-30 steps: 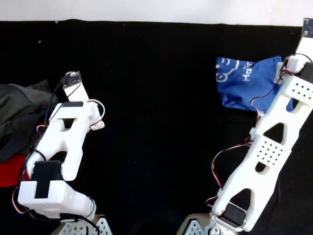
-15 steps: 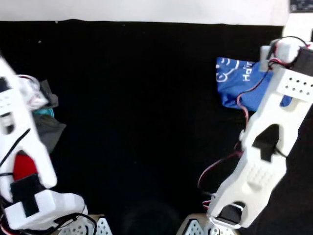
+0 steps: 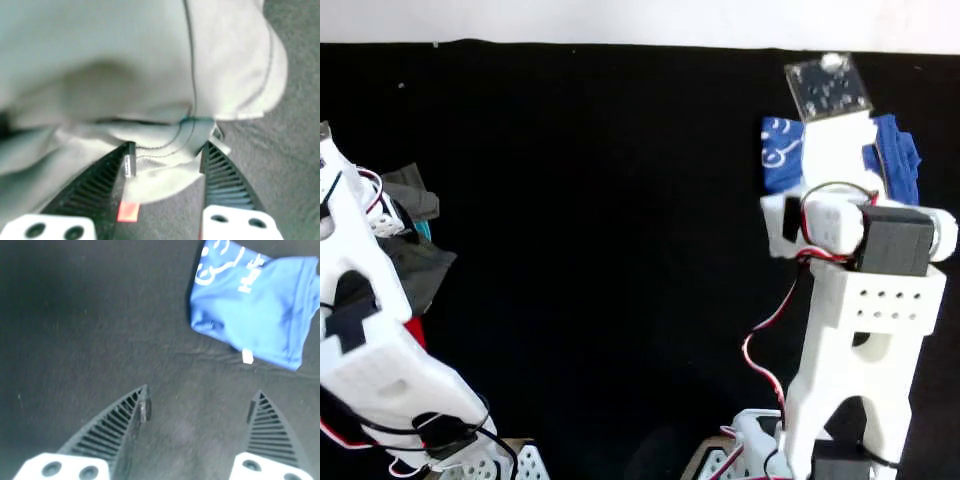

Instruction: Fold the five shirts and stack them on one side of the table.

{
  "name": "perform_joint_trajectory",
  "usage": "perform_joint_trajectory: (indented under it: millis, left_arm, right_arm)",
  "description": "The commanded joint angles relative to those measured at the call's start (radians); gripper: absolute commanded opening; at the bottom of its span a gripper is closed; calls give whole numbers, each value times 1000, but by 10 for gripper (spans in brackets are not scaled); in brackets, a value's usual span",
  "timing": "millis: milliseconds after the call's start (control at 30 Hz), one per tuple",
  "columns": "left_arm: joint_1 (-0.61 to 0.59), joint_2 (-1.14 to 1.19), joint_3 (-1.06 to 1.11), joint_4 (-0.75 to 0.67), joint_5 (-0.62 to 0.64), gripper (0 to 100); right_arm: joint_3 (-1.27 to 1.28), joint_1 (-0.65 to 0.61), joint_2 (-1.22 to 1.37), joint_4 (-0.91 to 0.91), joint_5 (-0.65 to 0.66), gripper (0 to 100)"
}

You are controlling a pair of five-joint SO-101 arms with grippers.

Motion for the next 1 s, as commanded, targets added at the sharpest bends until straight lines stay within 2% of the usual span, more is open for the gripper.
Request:
perform_joint_trajectory:
  millis: [0,67,167,200,233,433,567,667,800,967]
  left_arm:
    - [2,62,-105,14,-11,213]
    - [2,90,-137,29,-11,197]
    - [19,91,-183,91,-6,24]
    - [33,91,-202,106,-6,2]
    - [45,91,-222,127,-6,29]
    - [119,91,-427,301,-5,8]
    - [209,90,-693,493,-3,8]
    - [277,50,-849,506,28,8]
    - [433,-64,-964,506,28,8]
    - [720,-193,-1066,496,25,8]
  right_arm:
    - [67,-12,-53,5,-14,300]
    - [94,-12,-56,5,-14,300]
    - [127,-12,-56,5,-14,300]
    - [136,-12,-56,5,-14,300]
    - [142,-12,-56,5,-14,300]
    - [148,-5,-58,8,-14,300]
    - [151,65,-58,8,-12,300]
    - [183,150,-58,8,-9,300]
    - [257,252,-58,7,-8,300]
    - [335,332,-58,5,-8,300]
